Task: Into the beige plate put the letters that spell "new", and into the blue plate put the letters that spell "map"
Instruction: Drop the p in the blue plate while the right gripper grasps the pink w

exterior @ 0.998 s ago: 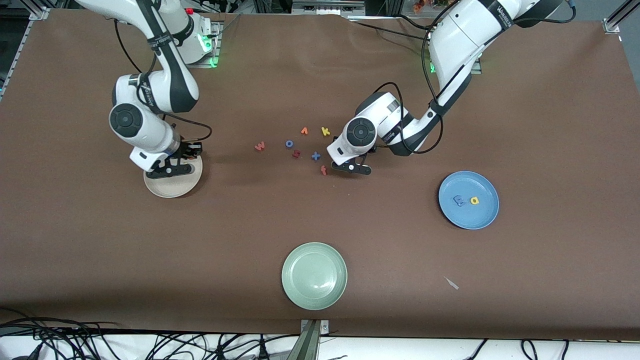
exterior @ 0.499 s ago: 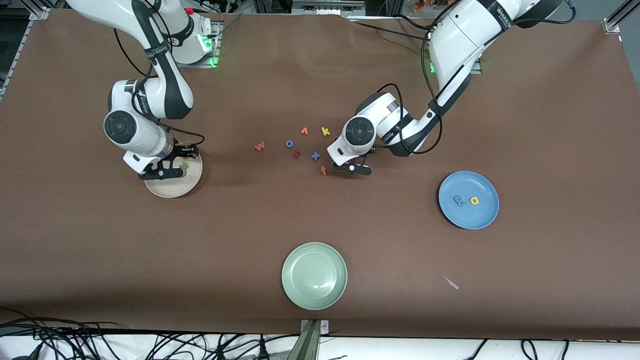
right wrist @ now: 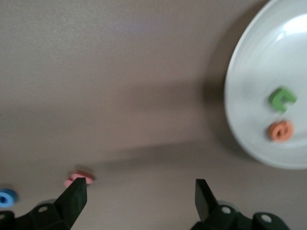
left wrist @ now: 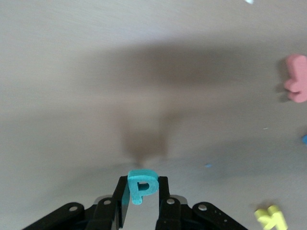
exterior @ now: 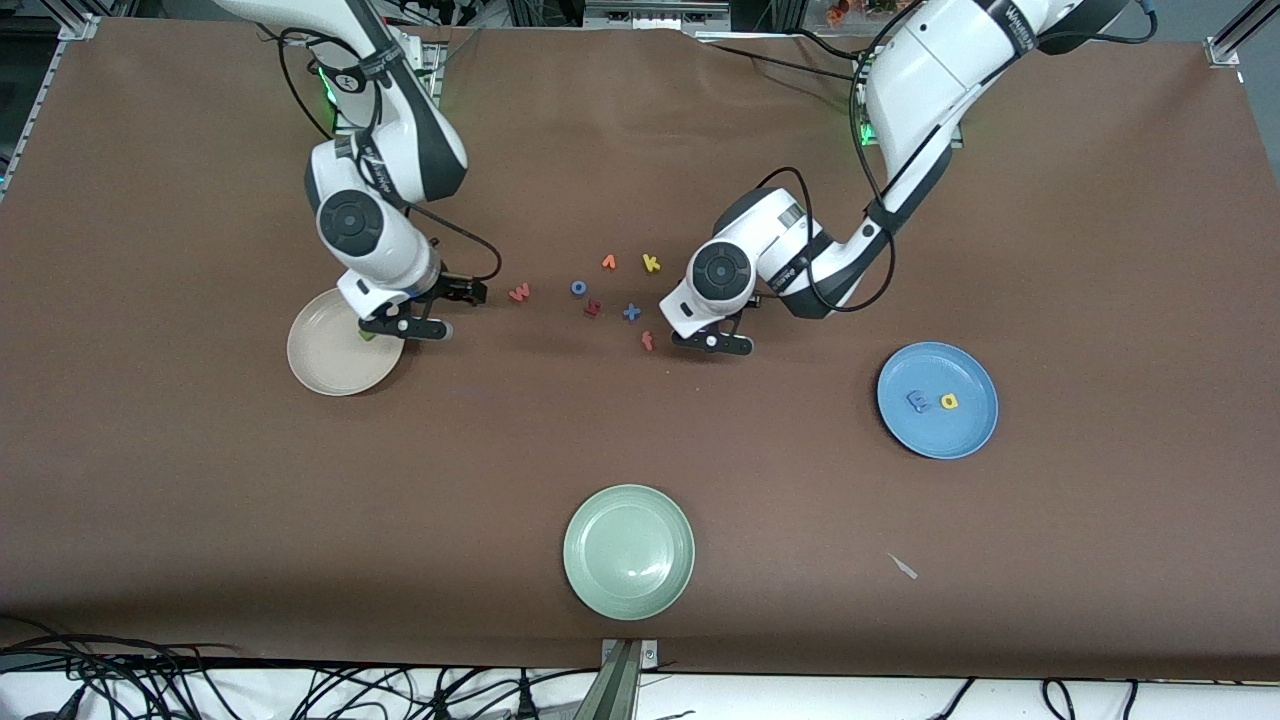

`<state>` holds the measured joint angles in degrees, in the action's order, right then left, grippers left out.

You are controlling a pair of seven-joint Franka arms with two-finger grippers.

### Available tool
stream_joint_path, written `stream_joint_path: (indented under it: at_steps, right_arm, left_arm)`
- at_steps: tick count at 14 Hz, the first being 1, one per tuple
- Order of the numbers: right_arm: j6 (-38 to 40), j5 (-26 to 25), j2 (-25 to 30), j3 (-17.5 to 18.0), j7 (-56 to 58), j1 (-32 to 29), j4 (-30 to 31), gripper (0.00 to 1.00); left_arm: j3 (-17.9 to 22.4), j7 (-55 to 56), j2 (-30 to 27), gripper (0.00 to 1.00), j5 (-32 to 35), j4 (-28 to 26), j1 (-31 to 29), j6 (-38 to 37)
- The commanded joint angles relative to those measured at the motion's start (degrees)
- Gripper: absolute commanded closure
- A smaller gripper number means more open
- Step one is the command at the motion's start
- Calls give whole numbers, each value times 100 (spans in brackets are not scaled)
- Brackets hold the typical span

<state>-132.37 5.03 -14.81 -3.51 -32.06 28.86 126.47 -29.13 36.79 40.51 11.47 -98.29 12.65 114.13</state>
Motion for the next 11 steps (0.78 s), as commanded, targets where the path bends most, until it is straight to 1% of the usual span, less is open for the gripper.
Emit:
stream_joint_path:
  at_steps: [1,3,4,6,7,8,9,10,11]
  right_arm:
    - [-52,77,119,192,-1228,-21,53,0]
    - [-210,77,119,368,-2247,-13,97,0]
    - [-219,77,110,395,-2687,-21,97,0]
    - [-245,77,110,412,-3174,-21,185,0]
    - [-446,77,119,491,-3323,-13,290,0]
    - [-787,77,127,631,-3586,-12,439,0]
    - [-1095,77,119,719,-3806,-12,553,0]
    - [-1272,77,119,798,-4008,-12,607,0]
    - [-1335,77,110,860,-4176,-21,607,0]
  left_arm:
    - [-5,-723,-288,90,180,257,-384,-768]
    - [-14,-1469,-464,90,180,275,-841,-962]
    - [-5,-1838,-526,90,189,275,-1061,-1033]
    - [4,-2349,-631,90,189,284,-1500,-1042]
    - [30,-2648,-649,90,206,284,-1676,-1042]
    - [82,-2972,-649,90,433,284,-1852,-1042]
    - [109,-3211,-606,90,870,284,-2037,-1008]
    - [109,-3283,-501,90,1336,275,-2230,-946]
    - [92,-3336,-369,90,1540,284,-2432,-859]
